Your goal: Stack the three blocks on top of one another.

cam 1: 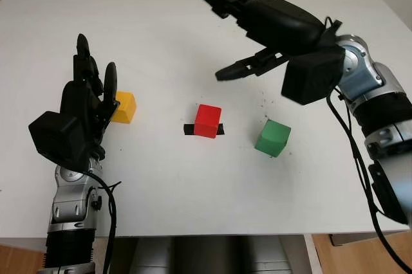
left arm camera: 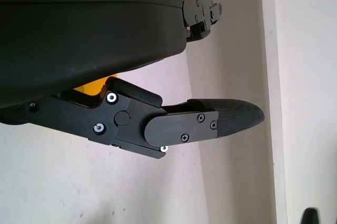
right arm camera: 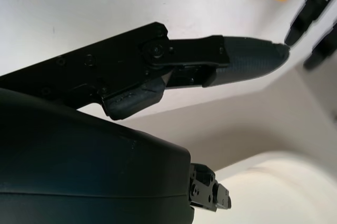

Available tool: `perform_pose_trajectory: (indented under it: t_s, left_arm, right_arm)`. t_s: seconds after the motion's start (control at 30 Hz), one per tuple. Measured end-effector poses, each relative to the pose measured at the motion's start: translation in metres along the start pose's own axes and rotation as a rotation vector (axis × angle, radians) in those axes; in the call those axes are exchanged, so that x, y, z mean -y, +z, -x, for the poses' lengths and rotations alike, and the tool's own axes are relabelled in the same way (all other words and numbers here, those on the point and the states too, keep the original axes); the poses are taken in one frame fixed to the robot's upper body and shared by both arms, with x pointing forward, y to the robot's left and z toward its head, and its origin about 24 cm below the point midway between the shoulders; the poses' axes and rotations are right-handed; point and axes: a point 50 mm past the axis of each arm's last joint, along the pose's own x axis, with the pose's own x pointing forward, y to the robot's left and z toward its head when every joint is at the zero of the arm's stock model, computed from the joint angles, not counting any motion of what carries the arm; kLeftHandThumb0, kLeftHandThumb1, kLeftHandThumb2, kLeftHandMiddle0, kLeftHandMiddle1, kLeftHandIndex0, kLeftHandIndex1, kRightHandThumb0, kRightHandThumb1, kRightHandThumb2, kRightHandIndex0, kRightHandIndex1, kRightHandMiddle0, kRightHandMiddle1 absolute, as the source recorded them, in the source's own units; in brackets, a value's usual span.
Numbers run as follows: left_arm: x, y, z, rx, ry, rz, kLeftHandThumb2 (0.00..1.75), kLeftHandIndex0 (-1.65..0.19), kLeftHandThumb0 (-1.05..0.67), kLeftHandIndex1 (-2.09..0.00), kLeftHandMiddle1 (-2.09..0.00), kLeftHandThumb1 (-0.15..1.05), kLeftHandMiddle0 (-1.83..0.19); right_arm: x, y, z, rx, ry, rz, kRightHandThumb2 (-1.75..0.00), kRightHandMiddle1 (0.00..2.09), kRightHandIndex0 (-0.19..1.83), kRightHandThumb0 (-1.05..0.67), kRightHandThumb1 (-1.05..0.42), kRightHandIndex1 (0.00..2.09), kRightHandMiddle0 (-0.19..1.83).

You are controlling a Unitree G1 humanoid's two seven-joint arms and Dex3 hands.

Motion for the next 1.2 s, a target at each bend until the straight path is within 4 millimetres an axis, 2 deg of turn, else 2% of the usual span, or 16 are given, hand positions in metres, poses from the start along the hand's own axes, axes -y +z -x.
perform_pose_trajectory:
  t_s: [0.13,0.23,0.33,0.5,0.57,0.63,0.73,0.83,0.93,1.03,1.2]
  left_arm:
    - [-0.006,0.002,-0.001,0.007,-0.005,-0.018,0.45,0.13,-0.69,-0.06,-0.06,1.05,0.16]
    - [-0.01,0.005,-0.001,0.016,-0.001,-0.02,0.43,0.12,-0.66,-0.06,-0.06,1.05,0.14]
    - [-0.015,0.007,-0.002,0.022,-0.005,-0.019,0.39,0.1,-0.67,-0.07,-0.07,1.05,0.11]
    - [-0.035,0.017,-0.007,0.005,-0.063,-0.149,0.32,0.08,-0.72,-0.07,-0.08,1.05,0.05]
    - [-0.043,0.022,-0.009,-0.009,-0.103,-0.201,0.25,0.0,-0.74,-0.1,-0.1,1.05,-0.08]
    - [-0.051,0.028,-0.011,-0.022,-0.135,-0.28,0.21,-0.11,-0.74,-0.12,-0.1,1.05,-0.24]
    - [-0.064,0.043,-0.019,-0.007,-0.193,-0.421,0.11,-0.25,-0.74,-0.14,-0.08,1.04,-0.33]
    - [-0.073,0.059,-0.027,0.003,-0.238,-0.571,0.07,-0.31,-0.76,-0.15,-0.05,1.02,-0.3]
    - [-0.079,0.072,-0.031,0.001,-0.315,-0.801,0.06,-0.34,-0.77,-0.14,-0.02,1.02,-0.23]
    - [-0.077,0.083,-0.036,-0.02,-0.398,-1.031,0.05,-0.36,-0.78,-0.13,-0.01,0.99,-0.14]
    - [-0.072,0.091,-0.043,-0.06,-0.471,-1.256,0.04,-0.37,-0.76,-0.1,-0.02,0.93,-0.05]
  right_arm:
    - [-0.012,-0.019,0.016,-0.125,-0.087,-0.177,-0.61,0.0,-0.19,-0.87,-1.05,0.0,-0.19]
    - [-0.022,-0.024,0.022,-0.183,-0.135,-0.254,-0.64,0.0,-0.19,-0.82,-1.05,0.0,-0.19]
    - [-0.03,-0.028,0.026,-0.23,-0.206,-0.422,-0.62,0.0,-0.19,-0.8,-1.05,0.0,-0.19]
    - [-0.043,-0.039,0.04,-0.282,-0.247,-0.642,-0.66,0.0,-0.19,-0.75,-1.05,0.0,-0.19]
    - [-0.046,-0.043,0.045,-0.304,-0.254,-0.666,-0.65,0.0,-0.19,-0.74,-1.05,0.0,-0.19]
    - [-0.045,-0.044,0.048,-0.315,-0.266,-0.679,-0.65,0.0,-0.19,-0.72,-1.05,0.0,-0.19]
    - [-0.041,-0.046,0.051,-0.317,-0.291,-0.704,-0.64,0.0,-0.19,-0.74,-1.05,0.0,-0.19]
    - [-0.038,-0.046,0.053,-0.319,-0.31,-0.729,-0.62,0.0,-0.19,-0.76,-1.05,0.0,-0.19]
    - [-0.036,-0.047,0.055,-0.321,-0.32,-0.754,-0.63,0.0,-0.19,-0.77,-1.05,0.0,-0.19]
    - [-0.036,-0.046,0.054,-0.307,-0.326,-0.769,-0.64,0.0,-0.19,-0.76,-1.05,0.0,-0.19]
    - [-0.037,-0.042,0.053,-0.289,-0.34,-0.81,-0.62,0.0,-0.19,-0.79,-1.05,0.0,-0.19]
